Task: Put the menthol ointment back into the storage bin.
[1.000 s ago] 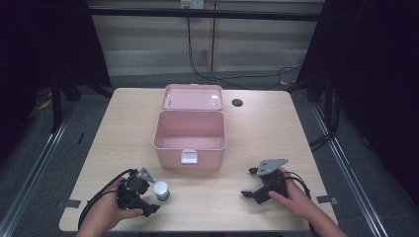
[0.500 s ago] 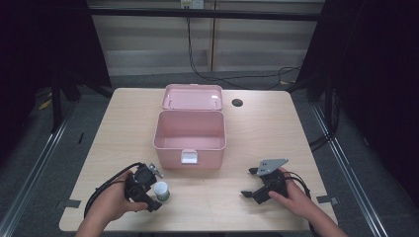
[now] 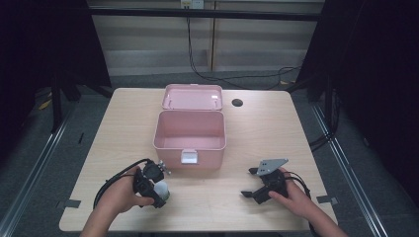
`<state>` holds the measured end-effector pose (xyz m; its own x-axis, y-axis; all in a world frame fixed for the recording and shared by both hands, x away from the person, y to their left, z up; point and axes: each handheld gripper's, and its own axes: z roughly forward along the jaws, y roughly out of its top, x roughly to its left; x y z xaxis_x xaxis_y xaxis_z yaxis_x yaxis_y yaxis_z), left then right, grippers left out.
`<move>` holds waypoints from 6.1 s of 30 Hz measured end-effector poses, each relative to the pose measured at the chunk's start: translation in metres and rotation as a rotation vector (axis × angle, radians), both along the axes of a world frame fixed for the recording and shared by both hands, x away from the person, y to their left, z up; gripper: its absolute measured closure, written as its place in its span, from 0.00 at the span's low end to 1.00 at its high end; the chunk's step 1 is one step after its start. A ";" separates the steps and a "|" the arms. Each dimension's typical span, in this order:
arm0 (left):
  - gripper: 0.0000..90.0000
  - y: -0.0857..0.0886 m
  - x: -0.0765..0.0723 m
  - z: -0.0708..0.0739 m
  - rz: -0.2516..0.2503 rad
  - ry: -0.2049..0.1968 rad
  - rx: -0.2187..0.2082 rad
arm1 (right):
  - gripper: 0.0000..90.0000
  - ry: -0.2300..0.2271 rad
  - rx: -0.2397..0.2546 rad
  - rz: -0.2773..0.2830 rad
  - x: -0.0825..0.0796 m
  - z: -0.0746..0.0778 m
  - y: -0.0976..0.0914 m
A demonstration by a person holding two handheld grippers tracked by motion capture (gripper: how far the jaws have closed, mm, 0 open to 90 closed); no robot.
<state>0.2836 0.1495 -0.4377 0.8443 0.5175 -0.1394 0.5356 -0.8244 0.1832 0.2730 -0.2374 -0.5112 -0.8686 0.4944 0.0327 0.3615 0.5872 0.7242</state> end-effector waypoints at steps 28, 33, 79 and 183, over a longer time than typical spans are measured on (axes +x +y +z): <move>0.56 -0.017 0.021 0.027 0.093 0.036 0.049 | 0.12 0.000 0.000 0.000 0.000 0.000 0.000; 0.56 -0.017 0.023 0.047 0.112 0.059 0.029 | 0.12 -0.002 0.002 -0.001 0.000 0.000 0.000; 0.56 -0.026 0.067 0.148 0.211 0.045 0.047 | 0.12 0.001 0.000 0.000 0.000 0.000 0.000; 0.56 -0.094 0.186 0.078 0.433 -0.054 0.032 | 0.12 -0.001 0.000 0.001 0.000 0.000 0.000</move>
<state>0.4700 0.0555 -0.3596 0.5538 0.8288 -0.0796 0.8236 -0.5313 0.1986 0.2731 -0.2375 -0.5111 -0.8694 0.4931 0.0322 0.3602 0.5876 0.7246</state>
